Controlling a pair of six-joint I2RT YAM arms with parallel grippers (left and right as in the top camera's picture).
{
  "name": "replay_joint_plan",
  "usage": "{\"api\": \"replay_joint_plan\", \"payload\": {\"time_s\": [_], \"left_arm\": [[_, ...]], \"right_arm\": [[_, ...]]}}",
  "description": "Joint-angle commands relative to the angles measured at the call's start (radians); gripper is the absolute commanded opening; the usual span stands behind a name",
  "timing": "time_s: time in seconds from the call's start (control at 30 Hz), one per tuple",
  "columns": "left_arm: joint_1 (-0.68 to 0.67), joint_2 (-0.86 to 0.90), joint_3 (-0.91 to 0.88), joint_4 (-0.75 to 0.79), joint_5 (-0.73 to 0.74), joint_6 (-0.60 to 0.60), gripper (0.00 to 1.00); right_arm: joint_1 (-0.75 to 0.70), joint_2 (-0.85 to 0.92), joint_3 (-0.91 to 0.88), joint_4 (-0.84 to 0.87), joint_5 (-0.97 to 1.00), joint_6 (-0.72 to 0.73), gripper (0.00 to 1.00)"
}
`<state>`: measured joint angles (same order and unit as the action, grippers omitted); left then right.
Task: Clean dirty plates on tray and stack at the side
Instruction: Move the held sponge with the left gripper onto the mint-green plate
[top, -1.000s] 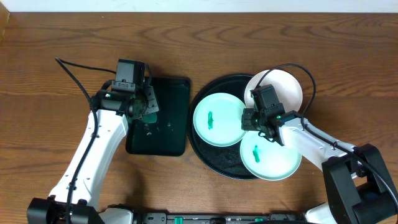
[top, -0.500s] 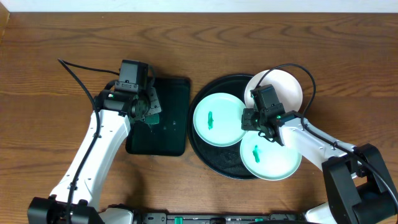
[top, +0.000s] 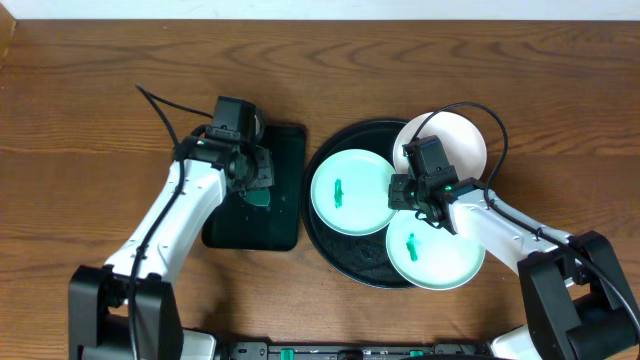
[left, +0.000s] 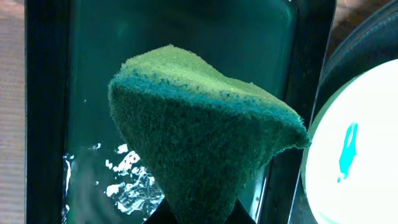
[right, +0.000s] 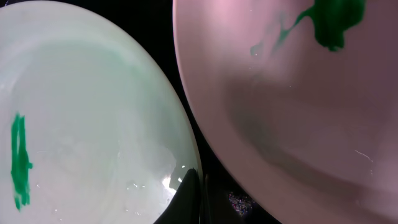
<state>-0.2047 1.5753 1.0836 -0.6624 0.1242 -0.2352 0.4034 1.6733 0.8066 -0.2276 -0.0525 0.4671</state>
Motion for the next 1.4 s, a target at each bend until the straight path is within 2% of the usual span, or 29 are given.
{"api": "replay_joint_plan", "payload": {"time_s": [0.0, 0.13, 0.3, 0.43, 0.73, 0.87, 0.97, 1.37], "left_arm": [[0.0, -0.005, 0.017, -0.022, -0.028, -0.011, 0.07], [0.0, -0.005, 0.109, -0.139, -0.113, -0.023, 0.07], [0.0, -0.004, 0.245, -0.257, -0.119, 0.003, 0.07], [0.0, -0.004, 0.282, -0.301, -0.139, 0.002, 0.07], [-0.058, -0.002, 0.276, -0.272, -0.123, -0.06, 0.08], [-0.113, 0.0, 0.252, -0.212, -0.039, -0.078, 0.08], [-0.158, 0.012, 0.239, -0.172, -0.031, -0.1, 0.08], [-0.305, 0.183, 0.234, -0.038, -0.03, -0.187, 0.07]], "right_arm": [[0.003, -0.007, -0.002, 0.0, 0.018, 0.008, 0.01], [0.003, -0.007, -0.002, 0.001, 0.018, 0.008, 0.01], [0.003, -0.007, -0.002, 0.001, 0.018, 0.008, 0.01], [0.003, -0.007, -0.002, 0.0, 0.018, 0.008, 0.01], [0.003, -0.007, -0.002, 0.0, 0.018, 0.008, 0.01], [0.003, -0.007, -0.002, 0.0, 0.018, 0.008, 0.01], [0.003, -0.007, -0.002, 0.0, 0.018, 0.008, 0.01], [0.003, -0.007, -0.002, 0.0, 0.018, 0.008, 0.01]]}}
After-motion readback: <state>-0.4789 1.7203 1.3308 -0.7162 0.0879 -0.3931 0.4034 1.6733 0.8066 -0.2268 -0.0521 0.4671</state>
